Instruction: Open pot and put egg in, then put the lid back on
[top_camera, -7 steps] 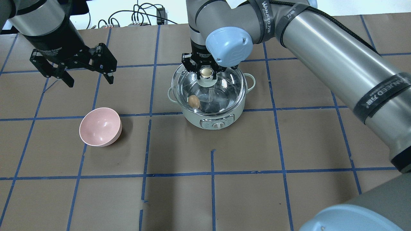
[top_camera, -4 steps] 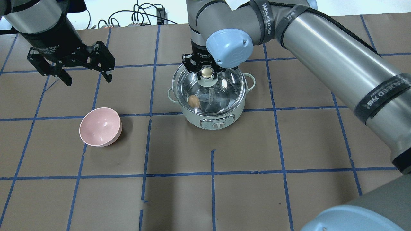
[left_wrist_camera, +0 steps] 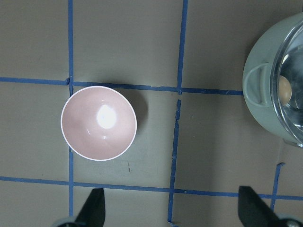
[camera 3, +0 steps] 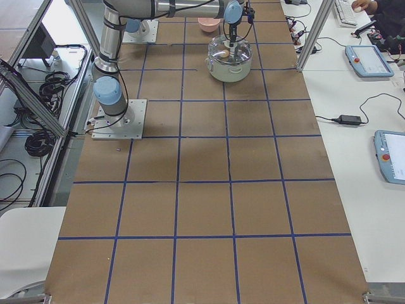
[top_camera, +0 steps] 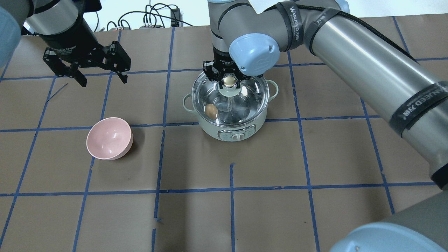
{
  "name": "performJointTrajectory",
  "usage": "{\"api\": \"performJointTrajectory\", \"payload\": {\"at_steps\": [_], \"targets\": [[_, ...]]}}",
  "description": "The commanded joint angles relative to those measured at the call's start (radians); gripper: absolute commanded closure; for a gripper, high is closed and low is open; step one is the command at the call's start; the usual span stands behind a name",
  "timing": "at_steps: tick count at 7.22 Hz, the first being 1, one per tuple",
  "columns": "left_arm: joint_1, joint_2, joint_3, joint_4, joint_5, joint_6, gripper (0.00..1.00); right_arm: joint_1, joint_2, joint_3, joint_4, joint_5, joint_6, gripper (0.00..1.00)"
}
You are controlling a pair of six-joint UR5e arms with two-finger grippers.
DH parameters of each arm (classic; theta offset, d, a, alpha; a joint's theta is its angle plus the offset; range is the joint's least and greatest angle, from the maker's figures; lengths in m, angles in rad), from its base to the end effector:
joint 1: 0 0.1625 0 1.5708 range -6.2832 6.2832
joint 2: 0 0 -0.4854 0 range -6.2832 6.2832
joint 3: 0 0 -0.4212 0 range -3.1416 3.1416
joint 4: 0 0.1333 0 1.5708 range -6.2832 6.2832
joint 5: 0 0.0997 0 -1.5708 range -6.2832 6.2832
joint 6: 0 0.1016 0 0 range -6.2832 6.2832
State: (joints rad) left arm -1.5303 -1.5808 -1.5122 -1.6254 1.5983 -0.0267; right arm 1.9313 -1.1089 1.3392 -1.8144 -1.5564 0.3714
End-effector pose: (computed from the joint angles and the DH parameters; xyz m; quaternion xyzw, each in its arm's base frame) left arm -0.1092 -0.5295 0.5662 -0.0335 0.9993 0.0031 0.0137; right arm 0.3827 -0.6331 0.4006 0.0054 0.9999 -0.0036 0.0091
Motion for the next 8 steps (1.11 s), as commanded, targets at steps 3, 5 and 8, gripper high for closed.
{"api": "performJointTrajectory", "payload": {"at_steps": [3,5,8], "targets": [[-0.001,-0.001,-0.006,0.01,-0.003,0.001,0.0,0.0,0.0,0.008,0.0,0.003,0.0,0.9],[-0.011,-0.007,-0.005,0.009,0.006,-0.011,0.0,0.0,0.0,0.008,0.0,0.003,0.001,0.9],[-0.011,-0.002,-0.005,0.009,0.008,0.002,0.0,0.0,0.001,0.006,-0.003,0.003,0.001,0.91]]}}
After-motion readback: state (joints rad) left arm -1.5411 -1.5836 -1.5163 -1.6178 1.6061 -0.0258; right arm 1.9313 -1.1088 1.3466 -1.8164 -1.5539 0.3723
